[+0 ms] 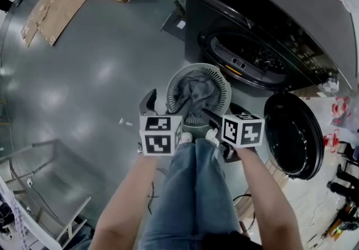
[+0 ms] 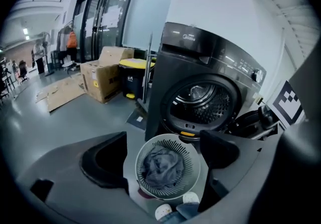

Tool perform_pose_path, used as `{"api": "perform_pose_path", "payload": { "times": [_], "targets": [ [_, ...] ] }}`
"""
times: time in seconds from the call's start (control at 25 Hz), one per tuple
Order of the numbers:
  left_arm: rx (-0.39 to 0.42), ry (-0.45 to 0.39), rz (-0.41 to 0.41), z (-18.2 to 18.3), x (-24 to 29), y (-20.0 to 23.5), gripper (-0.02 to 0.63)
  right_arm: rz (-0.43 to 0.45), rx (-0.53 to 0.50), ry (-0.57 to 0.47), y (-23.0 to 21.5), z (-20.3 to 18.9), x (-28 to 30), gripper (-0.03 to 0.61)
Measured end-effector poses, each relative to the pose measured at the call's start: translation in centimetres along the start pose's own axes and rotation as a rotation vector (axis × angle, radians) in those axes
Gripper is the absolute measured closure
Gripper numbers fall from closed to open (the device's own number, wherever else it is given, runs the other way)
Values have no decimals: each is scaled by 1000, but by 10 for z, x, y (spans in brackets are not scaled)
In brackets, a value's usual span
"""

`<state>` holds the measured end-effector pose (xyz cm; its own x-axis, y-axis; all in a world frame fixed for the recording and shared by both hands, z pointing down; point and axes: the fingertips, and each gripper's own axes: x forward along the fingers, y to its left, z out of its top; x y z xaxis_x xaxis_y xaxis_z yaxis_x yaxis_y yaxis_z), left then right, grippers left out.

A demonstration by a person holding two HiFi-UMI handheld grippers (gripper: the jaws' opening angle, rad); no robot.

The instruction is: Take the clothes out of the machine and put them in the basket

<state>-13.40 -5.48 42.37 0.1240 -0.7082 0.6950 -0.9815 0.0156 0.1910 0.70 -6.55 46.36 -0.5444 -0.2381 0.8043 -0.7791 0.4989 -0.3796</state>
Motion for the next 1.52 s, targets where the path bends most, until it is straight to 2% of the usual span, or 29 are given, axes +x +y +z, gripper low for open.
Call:
{"api": "perform_pose_path", "payload": {
  "times": [0.32, 0.6, 0.76, 0.96, 1.08, 1.36, 1.52],
  "targets": [
    [68, -9, -31, 27, -59, -20, 156, -27, -4, -13, 26, 15, -70, 133],
    [80, -47, -70, 50, -102, -38, 156, -21, 1, -39, 47, 17, -125, 134],
    [53, -88, -88, 63, -133, -42, 156, 6, 31, -97, 66, 23, -162, 135],
    [53, -110, -102, 70, -157, -42, 156, -41, 16, -180, 70, 32, -196, 135],
    [58, -133, -102, 79, -167, -43, 156, -59, -31, -213, 76, 40, -211, 135],
    [116, -193, -93, 97, -187, -49, 156, -105, -227, -240, 88, 53, -227, 133],
    [125, -231, -72, 109, -201, -54, 156, -106, -269, -274, 90, 60, -245, 133]
  ]
}}
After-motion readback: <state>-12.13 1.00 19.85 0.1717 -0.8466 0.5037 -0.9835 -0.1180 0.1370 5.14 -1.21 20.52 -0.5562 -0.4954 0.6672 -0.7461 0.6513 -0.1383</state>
